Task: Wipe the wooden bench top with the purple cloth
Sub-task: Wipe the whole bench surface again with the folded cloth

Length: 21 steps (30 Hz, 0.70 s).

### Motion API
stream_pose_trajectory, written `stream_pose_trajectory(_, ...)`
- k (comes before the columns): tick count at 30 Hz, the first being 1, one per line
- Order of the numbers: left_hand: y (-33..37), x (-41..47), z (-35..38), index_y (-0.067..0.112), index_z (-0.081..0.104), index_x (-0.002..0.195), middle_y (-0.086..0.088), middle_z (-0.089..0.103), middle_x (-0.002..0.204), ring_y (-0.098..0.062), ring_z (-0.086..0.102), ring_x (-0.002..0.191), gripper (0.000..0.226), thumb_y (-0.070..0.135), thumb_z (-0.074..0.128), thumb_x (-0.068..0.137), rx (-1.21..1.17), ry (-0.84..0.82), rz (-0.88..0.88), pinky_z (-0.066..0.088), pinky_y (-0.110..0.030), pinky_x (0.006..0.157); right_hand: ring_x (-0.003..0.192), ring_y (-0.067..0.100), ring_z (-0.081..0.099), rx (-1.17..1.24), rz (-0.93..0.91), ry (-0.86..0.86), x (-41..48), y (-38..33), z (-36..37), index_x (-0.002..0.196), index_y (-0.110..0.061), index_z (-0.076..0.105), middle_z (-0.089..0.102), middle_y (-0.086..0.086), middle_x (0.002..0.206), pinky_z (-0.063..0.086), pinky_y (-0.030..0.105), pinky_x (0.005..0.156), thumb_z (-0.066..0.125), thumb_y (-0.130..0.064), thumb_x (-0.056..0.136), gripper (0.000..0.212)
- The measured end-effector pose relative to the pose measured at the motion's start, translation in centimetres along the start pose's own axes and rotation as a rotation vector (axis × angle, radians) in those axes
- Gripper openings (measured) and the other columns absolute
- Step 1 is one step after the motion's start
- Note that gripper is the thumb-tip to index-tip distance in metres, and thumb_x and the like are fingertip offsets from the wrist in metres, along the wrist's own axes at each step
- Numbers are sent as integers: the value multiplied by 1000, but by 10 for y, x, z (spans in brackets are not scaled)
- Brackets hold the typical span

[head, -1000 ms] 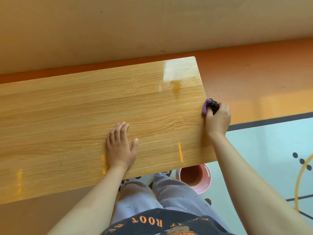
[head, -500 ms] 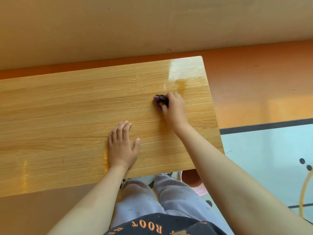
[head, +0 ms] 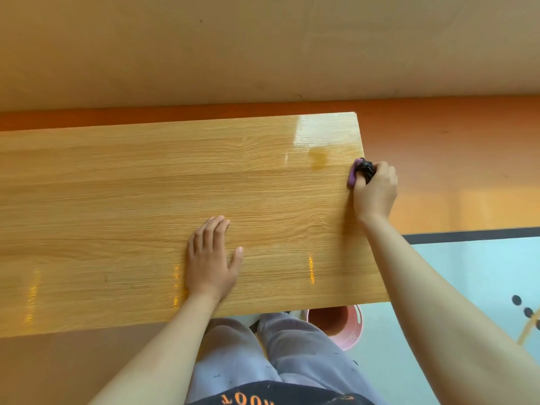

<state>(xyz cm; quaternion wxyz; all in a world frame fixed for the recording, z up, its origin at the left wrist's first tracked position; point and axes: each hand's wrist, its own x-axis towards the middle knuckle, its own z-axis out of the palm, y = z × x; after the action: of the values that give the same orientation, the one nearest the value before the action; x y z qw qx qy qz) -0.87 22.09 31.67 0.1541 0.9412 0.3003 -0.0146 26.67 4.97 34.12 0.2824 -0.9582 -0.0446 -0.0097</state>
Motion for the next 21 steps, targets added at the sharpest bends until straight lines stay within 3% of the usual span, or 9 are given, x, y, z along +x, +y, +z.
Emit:
stream_pose_trajectory(10,1,-1,0,14,42,137,-3,41,143,-24,34,135,59,44,43,86,3,10,-9,22,-40,113,96,26,48,129,-400,-334,-43,-111,68,99,-3,57,56,12,102,35,28,75,58,-7,85,15)
stream_pose_trajectory(16,0,-1,0,13,41,138,-4,40,144,-25,34,135,59,45,42,88,17,-12,-5,23,-41,113,94,32,51,116,-207,-146,5,-52,39,93,0,58,57,19,99,25,23,68,56,-6,82,13)
stream_pose_trajectory(21,1,-1,0,13,41,137,-4,41,144,-25,34,135,60,46,41,88,14,-18,-6,25,-43,112,103,36,48,-31,-74,-43,48,5,2,104,0,56,53,22,108,35,36,85,55,-12,87,21)
